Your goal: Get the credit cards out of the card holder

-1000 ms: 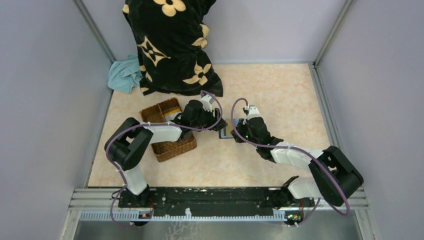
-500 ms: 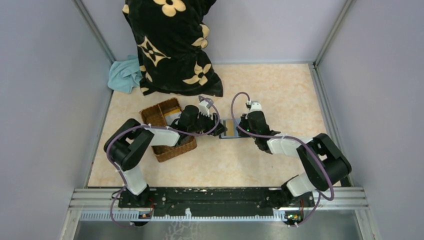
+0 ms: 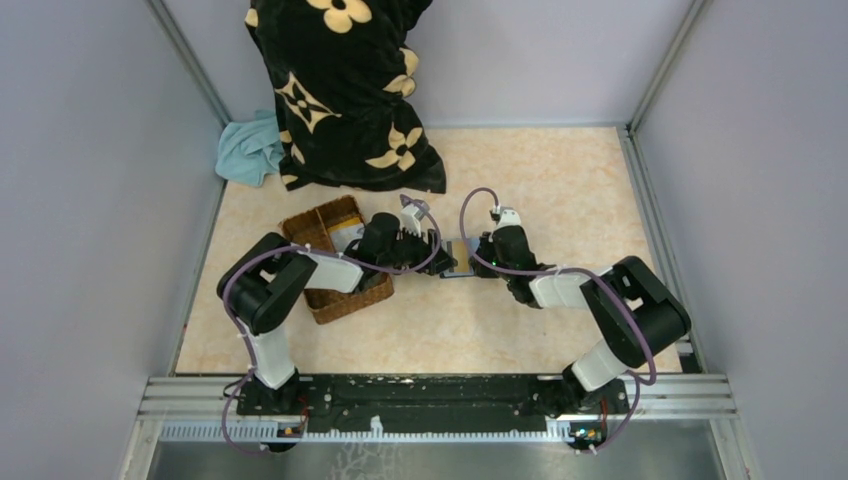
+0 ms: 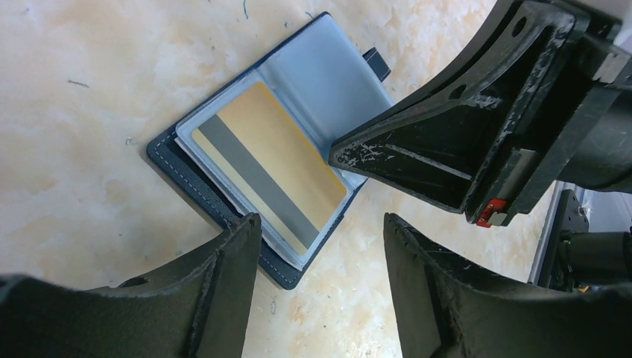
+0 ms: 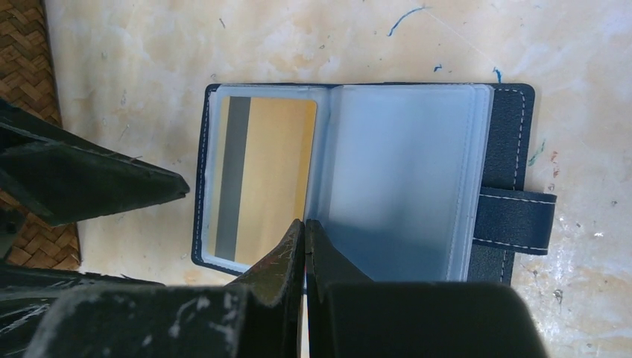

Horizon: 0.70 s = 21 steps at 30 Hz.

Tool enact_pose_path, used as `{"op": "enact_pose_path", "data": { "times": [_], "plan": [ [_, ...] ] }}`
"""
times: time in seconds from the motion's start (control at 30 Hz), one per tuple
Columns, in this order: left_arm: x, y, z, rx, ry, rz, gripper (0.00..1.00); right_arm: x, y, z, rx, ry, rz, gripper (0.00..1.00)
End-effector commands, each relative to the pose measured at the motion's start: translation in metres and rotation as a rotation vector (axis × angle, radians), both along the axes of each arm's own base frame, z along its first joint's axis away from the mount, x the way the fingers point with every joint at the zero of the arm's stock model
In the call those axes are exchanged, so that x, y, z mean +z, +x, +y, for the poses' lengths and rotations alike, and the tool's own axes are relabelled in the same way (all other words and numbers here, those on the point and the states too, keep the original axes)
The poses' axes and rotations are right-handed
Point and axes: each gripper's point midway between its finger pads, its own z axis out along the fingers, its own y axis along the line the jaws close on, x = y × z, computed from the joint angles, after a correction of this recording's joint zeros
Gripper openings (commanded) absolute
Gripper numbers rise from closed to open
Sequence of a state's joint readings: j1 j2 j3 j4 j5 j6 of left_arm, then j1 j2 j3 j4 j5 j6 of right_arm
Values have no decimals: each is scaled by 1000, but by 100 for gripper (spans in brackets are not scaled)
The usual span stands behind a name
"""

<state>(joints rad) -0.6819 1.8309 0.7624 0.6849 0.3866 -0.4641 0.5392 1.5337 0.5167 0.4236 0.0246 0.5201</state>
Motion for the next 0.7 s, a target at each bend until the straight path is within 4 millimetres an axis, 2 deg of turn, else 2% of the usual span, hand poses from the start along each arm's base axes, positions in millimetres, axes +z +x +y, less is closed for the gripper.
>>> {"op": "enact_pose_path", "data": {
  "times": [0.0,0.13,0.17,0.2,0.23,0.27,0.3,0.5,0.67],
  "plan": [
    [1,0,-6,-23,-33,6,68,3,4,4,1,33,-26,0],
    [0,0,-7,-26,-39,12,67,1,3,5,8,41,-23,0],
    [0,0,-8,-23,-38,13,63,0,3,5,10,45,-22,0],
    [-5,1,-6,-12,-24,26,48,0,2,6,13,54,-20,0],
    [-9,3,-5,2,-7,36,21,0,2,6,14,67,-17,0],
    [-14,6,-3,17,17,44,3,-1,1,6,13,79,-12,0],
    [-19,9,0,33,43,47,0,-1,1,5,13,91,-10,0],
    [-37,27,20,144,187,31,0,-1,0,5,19,115,-9,0],
    [-53,33,29,183,274,54,0,3,0,9,39,137,-21,0]
  ]
}}
